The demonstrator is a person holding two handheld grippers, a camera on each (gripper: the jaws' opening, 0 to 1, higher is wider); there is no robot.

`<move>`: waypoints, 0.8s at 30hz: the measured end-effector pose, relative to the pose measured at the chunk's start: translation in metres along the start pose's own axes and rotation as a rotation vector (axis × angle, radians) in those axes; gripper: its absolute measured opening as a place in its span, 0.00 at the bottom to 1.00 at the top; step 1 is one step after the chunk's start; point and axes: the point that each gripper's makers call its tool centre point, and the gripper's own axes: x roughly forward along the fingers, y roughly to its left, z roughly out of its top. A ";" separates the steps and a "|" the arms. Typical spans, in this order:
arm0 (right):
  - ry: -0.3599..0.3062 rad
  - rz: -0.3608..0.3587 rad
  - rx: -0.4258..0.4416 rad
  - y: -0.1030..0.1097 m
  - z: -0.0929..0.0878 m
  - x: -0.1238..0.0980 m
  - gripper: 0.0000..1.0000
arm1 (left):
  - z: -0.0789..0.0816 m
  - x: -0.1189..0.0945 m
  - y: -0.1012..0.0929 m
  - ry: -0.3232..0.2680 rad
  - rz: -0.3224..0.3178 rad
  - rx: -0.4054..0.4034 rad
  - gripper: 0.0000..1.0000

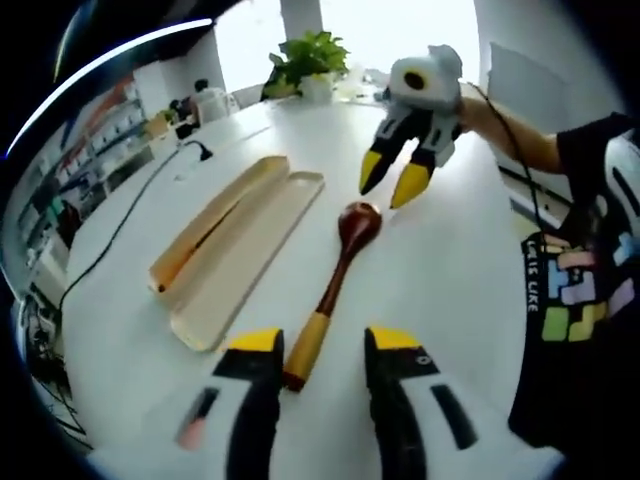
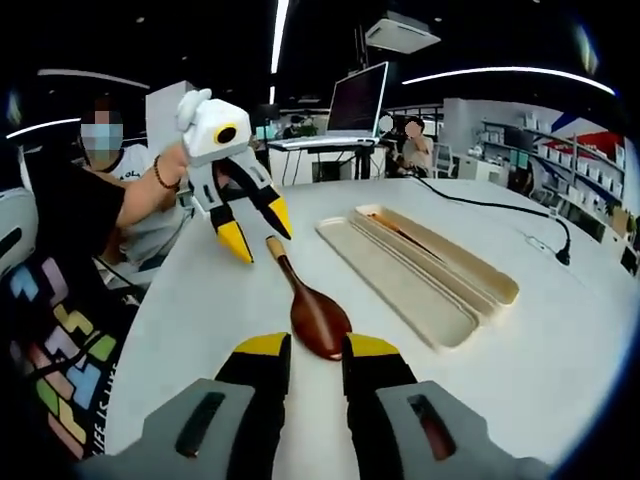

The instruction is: Arrange the utensils inside the cutlery case until each visible utensil rests in its matching compartment.

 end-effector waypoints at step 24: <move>0.041 -0.004 -0.080 0.001 0.004 0.013 0.24 | -0.007 0.007 0.006 0.005 -0.049 -0.062 0.17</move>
